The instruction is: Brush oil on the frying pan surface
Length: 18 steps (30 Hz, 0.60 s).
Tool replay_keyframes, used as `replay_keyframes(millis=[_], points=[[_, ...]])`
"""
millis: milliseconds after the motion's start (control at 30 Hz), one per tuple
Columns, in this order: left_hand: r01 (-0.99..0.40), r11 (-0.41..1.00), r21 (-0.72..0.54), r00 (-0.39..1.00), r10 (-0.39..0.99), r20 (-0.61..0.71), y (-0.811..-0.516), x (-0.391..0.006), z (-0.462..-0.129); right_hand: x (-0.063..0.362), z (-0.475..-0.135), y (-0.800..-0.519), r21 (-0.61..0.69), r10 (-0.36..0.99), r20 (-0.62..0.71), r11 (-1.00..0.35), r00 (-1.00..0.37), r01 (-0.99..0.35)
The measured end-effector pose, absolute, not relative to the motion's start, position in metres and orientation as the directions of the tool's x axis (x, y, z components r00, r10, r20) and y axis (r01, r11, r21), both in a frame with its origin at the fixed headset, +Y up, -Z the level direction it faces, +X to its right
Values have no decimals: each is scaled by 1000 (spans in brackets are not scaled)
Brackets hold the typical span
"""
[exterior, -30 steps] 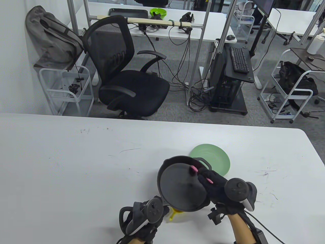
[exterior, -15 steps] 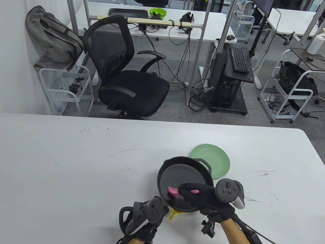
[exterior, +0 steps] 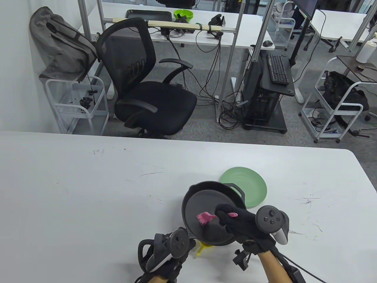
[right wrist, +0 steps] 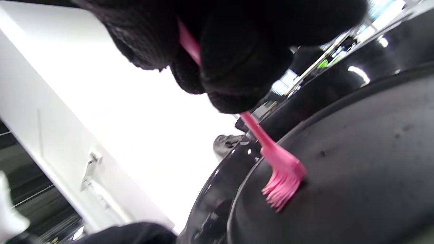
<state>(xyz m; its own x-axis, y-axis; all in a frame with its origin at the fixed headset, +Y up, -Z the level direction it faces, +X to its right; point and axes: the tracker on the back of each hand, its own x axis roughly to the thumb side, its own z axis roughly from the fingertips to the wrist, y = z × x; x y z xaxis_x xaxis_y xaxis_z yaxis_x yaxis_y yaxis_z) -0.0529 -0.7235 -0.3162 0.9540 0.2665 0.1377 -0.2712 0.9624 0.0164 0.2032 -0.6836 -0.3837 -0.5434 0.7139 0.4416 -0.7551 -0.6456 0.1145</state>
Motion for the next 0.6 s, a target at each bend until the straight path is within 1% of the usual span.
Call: replay_keyframes(millis=[33, 100, 167, 233, 300, 367, 400, 467, 533, 600], points=[[-273, 962, 15, 953, 269, 140, -723, -53, -316, 206, -385, -684, 44, 657, 445, -695, -608, -718], [-272, 962, 15, 953, 267, 144, -724, -52, -316, 210, -387, -686, -5, 629, 432, -715, -647, -699], [-270, 963, 16, 953, 265, 148, -723, -52, -316, 212, -388, -686, -43, 615, 427, -718, -663, -694], [-276, 961, 20, 951, 270, 153, -723, -52, -316, 216, -389, -687, -108, 572, 411, -743, -710, -661], [-275, 961, 19, 951, 269, 155, -723, -51, -316, 219, -389, -686, -141, 551, 394, -755, -736, -640], [-279, 960, 18, 950, 273, 153, -723, -52, -316, 222, -388, -684, -219, 489, 413, -766, -768, -605], [-281, 959, 19, 949, 275, 151, -723, -52, -316, 223, -387, -683, -234, 479, 423, -762, -769, -604], [-286, 958, 22, 949, 279, 147, -723, -53, -316, 225, -387, -682, -236, 500, 417, -747, -759, -622], [-289, 957, 27, 948, 283, 145, -723, -54, -316, 224, -388, -683, -206, 508, 419, -754, -752, -624], [-286, 958, 31, 950, 279, 143, -723, -54, -316, 221, -389, -686, -122, 549, 434, -749, -714, -651]])
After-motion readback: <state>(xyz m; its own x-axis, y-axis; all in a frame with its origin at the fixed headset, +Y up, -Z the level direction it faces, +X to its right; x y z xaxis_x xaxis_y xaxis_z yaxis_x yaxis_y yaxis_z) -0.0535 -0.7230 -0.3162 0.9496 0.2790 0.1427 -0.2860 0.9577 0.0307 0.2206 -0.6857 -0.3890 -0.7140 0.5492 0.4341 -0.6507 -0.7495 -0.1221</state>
